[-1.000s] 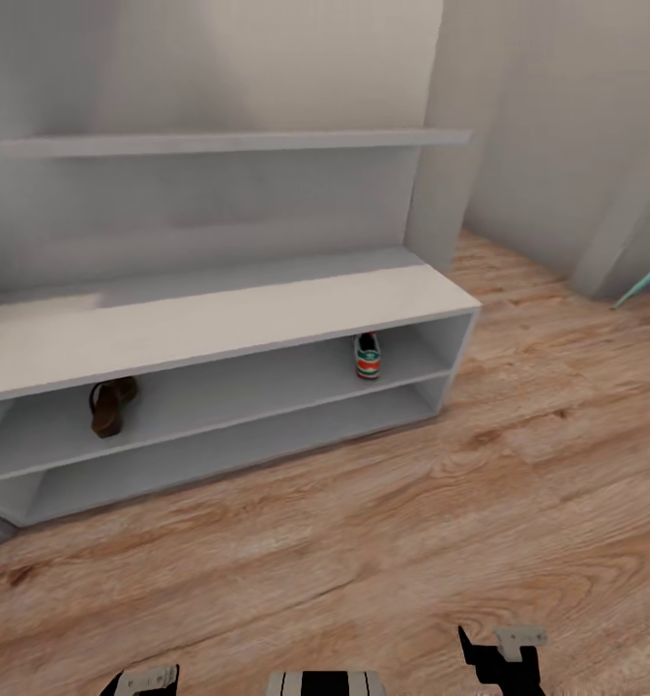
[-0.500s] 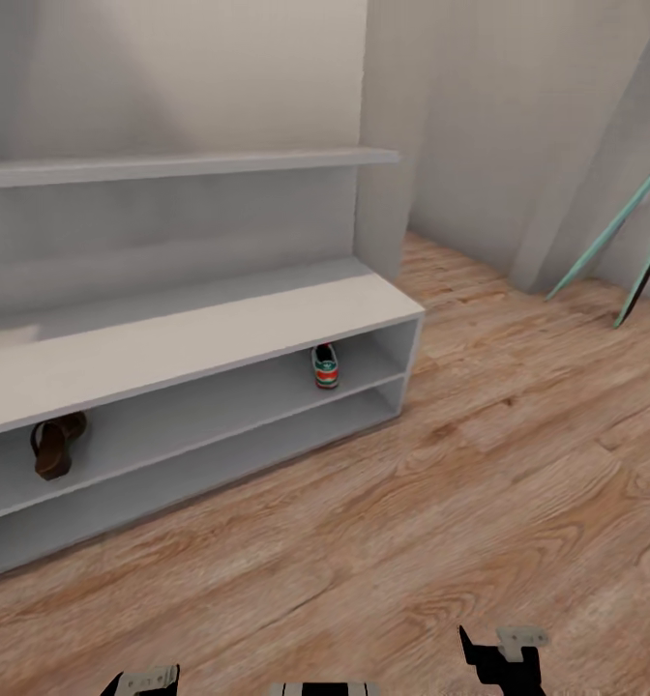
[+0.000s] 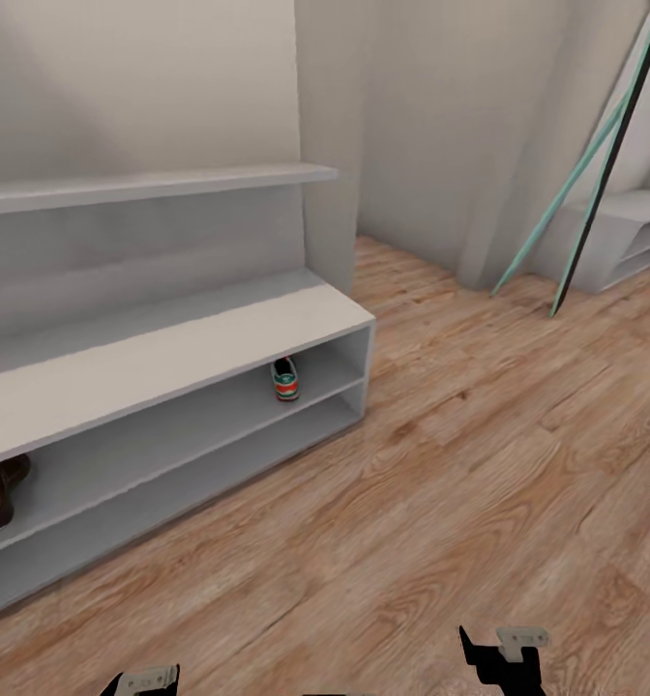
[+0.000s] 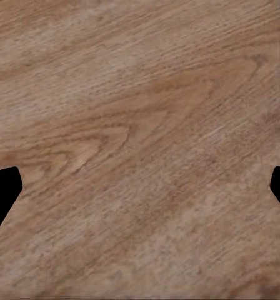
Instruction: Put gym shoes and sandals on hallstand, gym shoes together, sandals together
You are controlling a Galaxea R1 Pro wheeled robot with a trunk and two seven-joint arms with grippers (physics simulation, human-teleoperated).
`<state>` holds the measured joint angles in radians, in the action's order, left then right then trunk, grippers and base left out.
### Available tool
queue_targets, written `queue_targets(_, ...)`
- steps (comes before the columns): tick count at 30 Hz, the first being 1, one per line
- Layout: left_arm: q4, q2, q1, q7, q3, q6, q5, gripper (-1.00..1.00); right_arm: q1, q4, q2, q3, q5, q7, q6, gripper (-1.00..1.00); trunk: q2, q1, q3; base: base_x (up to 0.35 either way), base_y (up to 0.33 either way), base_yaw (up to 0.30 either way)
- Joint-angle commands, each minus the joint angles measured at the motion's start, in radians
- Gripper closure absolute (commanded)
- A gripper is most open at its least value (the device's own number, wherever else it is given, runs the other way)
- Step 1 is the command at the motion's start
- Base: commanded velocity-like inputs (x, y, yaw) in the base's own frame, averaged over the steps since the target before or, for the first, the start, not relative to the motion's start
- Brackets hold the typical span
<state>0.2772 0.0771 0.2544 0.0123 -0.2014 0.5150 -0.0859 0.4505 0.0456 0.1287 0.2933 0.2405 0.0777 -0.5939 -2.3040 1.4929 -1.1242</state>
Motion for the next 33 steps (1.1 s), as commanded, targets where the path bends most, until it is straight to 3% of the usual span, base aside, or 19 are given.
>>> queue_targets(1, -0.001, 0.0, 0.0, 0.001, -0.006, 0.004, -0.009, -1.0, 0.001, -0.001, 0.0, 0.009, 0.003, 0.007, -0.003, -1.0, 0.007, -0.004, 0.003, 0.0, 0.0, -0.285)
queue_targets(11, 0.0, 0.0, 0.0, 0.002, -0.007, 0.004, -0.009, -1.0, 0.001, -0.001, 0.001, 0.009, 0.003, 0.007, -0.003, -1.0, 0.077, -0.042, 0.043, 0.0, 0.0, -0.285)
queue_targets(33, -0.001, -0.001, 0.0, 0.0, -0.005, 0.004, -0.009, -1.0, 0.001, -0.001, 0.003, 0.009, 0.003, 0.007, -0.003, -1.0, 0.077, -0.042, 0.061, 0.0, 0.0, -0.285)
